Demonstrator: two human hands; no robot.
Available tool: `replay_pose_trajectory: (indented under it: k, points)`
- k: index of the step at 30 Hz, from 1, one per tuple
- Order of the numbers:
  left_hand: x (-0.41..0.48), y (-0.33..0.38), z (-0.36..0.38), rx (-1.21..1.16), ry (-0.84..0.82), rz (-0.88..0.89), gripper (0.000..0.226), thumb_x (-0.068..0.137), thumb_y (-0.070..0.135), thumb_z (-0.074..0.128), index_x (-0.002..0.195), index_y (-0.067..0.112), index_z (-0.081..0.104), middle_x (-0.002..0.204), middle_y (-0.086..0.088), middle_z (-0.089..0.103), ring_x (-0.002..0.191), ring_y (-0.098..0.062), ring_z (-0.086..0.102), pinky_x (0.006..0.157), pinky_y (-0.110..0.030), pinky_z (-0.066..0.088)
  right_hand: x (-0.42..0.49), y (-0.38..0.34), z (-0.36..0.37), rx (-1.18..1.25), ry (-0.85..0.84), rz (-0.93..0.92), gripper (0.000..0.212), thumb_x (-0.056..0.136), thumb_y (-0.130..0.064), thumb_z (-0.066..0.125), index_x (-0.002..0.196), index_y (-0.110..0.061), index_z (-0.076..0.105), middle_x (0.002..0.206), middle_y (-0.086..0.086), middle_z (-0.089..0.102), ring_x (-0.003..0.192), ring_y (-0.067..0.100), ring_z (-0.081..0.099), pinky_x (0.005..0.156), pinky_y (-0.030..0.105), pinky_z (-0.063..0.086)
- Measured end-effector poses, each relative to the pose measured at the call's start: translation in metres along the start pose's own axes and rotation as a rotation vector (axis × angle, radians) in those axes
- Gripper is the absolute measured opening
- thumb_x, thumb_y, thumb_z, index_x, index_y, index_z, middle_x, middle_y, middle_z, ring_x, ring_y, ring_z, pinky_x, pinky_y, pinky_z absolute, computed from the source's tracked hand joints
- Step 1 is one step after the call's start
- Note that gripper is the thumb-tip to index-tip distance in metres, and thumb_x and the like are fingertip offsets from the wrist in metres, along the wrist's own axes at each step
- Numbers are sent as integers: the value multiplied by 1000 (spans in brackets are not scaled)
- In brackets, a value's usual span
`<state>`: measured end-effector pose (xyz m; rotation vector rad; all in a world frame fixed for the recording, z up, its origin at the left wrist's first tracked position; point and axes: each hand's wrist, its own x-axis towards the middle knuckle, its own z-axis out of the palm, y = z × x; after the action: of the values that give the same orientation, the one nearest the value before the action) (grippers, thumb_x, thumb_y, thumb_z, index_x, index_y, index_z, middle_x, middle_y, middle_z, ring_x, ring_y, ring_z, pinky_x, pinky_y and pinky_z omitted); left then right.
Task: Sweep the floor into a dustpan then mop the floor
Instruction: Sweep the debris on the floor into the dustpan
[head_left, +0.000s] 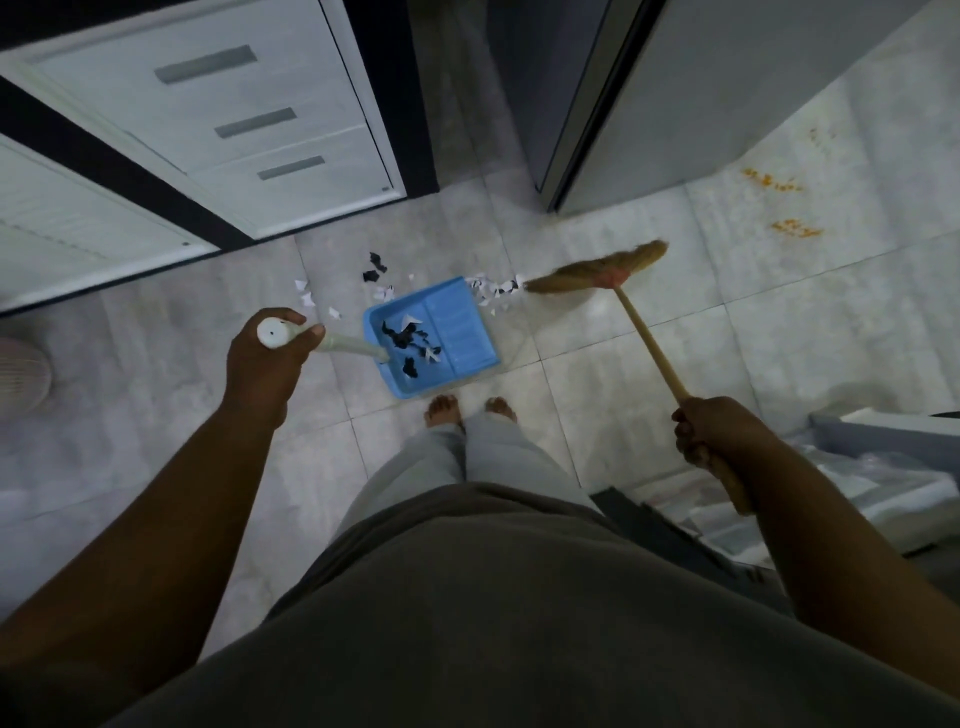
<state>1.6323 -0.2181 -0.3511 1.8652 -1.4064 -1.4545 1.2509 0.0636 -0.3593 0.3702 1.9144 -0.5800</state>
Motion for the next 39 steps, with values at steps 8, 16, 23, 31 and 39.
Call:
replay_pose_trajectory:
  k: [8, 16, 23, 31, 39]
  points:
    - [-32, -13, -4, -31, 30, 11, 20, 85, 6, 74, 90, 22, 63, 90, -4, 63, 82, -20, 58, 77, -38, 53, 77, -24, -13, 608, -306, 181, 27, 103, -24, 35, 78, -15, 41, 48, -6, 40, 33, 3, 32, 28, 13, 24]
    - [-57, -37, -27, -5, 54, 4, 23, 89, 2, 67, 110, 3, 58, 104, -20, 56, 92, -30, 52, 82, -42, 48, 98, -28, 61, 822, -447, 330, 34, 105, -16, 27, 72, -15, 37, 44, -3, 40, 28, 6, 35, 30, 11, 26]
    - [-46, -50, -45, -28, 121, -43, 22, 84, 4, 75, 89, 20, 62, 99, -18, 58, 89, -28, 52, 79, -41, 46, 54, -15, 115, 771, -529, 342, 23, 105, -19, 34, 84, -13, 41, 51, -5, 37, 32, 4, 31, 29, 11, 25]
    - [-25, -75, -99, -70, 124, -90, 23, 83, 6, 76, 88, 22, 61, 96, -17, 57, 83, -26, 51, 73, -39, 44, 24, -59, 150, 513, -504, 220, 35, 105, -26, 33, 73, -14, 41, 47, -5, 36, 31, 4, 29, 27, 12, 22]
    - [-18, -128, -167, -121, 180, -119, 28, 86, 2, 71, 111, -3, 59, 95, -17, 57, 85, -29, 51, 78, -43, 46, 39, -128, 293, 456, -555, 163, 27, 104, -20, 31, 80, -12, 39, 48, -1, 44, 31, 5, 33, 28, 13, 25]
